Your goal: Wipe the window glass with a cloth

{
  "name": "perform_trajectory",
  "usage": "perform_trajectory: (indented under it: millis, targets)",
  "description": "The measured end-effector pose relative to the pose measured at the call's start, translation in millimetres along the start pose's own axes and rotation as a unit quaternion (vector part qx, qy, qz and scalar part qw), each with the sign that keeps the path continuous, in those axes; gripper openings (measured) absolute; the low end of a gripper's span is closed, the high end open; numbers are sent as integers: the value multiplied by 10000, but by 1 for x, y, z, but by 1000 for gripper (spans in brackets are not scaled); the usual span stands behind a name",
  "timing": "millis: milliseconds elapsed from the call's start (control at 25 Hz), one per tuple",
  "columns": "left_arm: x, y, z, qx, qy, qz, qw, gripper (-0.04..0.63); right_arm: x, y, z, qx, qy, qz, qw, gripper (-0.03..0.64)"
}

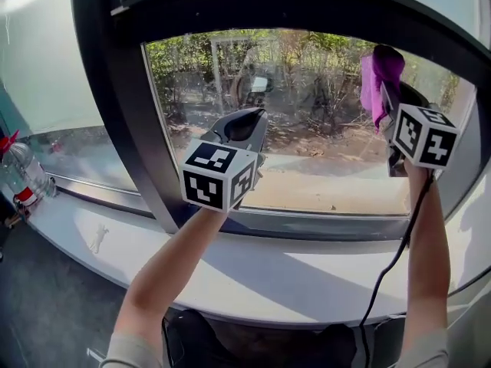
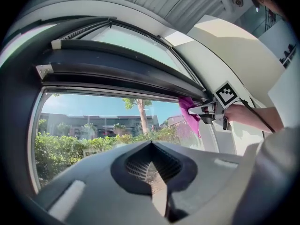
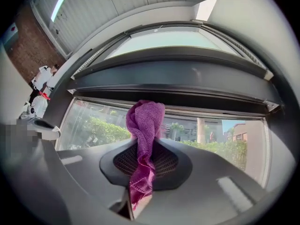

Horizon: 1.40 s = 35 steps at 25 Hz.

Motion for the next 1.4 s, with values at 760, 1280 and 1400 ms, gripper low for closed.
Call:
perform_trajectory:
  millis: [760, 1280, 1400]
  targets:
    - [-65, 54, -17, -94, 127, 499, 9986, 0, 66, 191, 10, 422, -122, 1544, 9870, 77]
    - [-123, 91, -24, -103, 365, 883, 9954, 0, 116, 330, 4, 683, 87, 2158, 9740, 77]
    - [-130, 92, -28, -125, 413, 939, 9947, 0, 122, 347, 2, 691, 91, 2127, 9746, 77]
Point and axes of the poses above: the fingertips, and each gripper's own axes: x forward along the fingers, y to its left, z out of its top, the point moved 4 cm from there along -x, backward along the fingers, and after that the axes turned 8 degrees about x, right-handed, at the moved point
